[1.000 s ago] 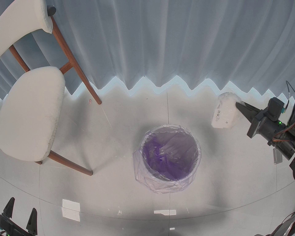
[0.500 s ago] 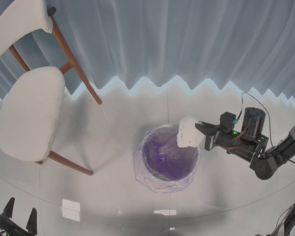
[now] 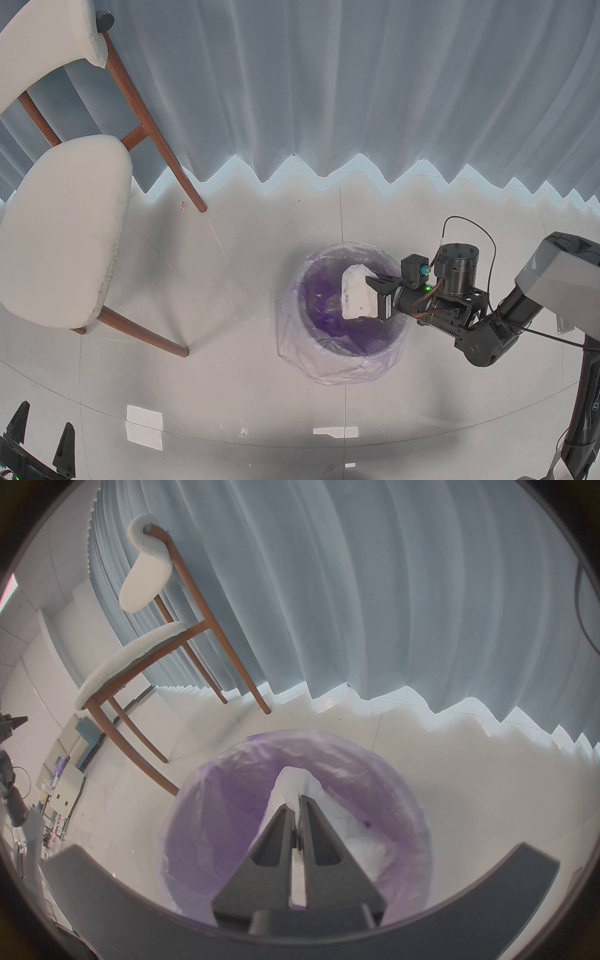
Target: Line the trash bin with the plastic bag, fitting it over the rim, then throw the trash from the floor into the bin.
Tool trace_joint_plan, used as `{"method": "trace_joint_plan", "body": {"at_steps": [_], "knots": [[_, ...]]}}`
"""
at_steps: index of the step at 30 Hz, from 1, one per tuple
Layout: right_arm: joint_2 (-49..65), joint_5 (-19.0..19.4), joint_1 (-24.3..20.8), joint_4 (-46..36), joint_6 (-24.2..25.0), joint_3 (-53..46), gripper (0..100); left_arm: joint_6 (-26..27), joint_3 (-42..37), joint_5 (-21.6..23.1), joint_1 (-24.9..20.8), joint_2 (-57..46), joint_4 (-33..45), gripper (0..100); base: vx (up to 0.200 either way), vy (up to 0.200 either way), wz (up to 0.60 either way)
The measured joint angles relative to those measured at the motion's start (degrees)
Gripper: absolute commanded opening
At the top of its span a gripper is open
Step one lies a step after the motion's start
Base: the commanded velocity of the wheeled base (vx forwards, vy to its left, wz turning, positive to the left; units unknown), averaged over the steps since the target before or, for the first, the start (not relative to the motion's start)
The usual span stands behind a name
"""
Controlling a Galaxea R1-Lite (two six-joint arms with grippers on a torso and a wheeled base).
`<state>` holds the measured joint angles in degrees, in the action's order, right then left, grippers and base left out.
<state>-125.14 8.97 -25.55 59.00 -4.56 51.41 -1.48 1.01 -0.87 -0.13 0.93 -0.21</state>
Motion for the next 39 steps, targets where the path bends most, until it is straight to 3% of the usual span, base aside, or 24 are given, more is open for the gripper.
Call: {"method": "trace_joint_plan", "body": {"at_steps": [4, 5, 14, 23, 27, 39], "knots": [[-2.54, -0.6, -0.3, 0.04, 0.18, 2.67, 0, 0.02, 0.0, 0.0, 0.0, 0.0, 0.02, 100, 0.0, 0.0, 0.0], [-2.86, -0.63, -0.44, 0.09, 0.18, 2.86, 100, 0.0, 0.0, 0.0, 0.0, 0.0, 0.02, 100, 0.0, 0.0, 0.0], [-0.85, -2.11, -2.36, 0.94, 1.44, 1.04, 100, 0.0, 0.0, 0.0, 0.0, 0.0, 0.02, 100, 0.0, 0.0, 0.0], [13.81, -5.53, -2.52, 1.07, 4.89, -12.61, 100, 0.0, 0.0, 0.0, -0.02, 0.0, 0.0, 100, 0.0, 0.0, 0.0], [23.02, -6.02, 0.34, 0.66, 5.49, -20.59, 100, 0.02, 0.0, 0.0, -0.02, 0.0, 0.02, 100, 0.0, 0.0, 0.0], [51.1, -6.74, 14.79, -4.16, 5.78, -42.98, 100, 0.0, 0.0, -0.02, 0.0, 0.0, -0.01, 100, 0.0, 0.0, 0.0]]}}
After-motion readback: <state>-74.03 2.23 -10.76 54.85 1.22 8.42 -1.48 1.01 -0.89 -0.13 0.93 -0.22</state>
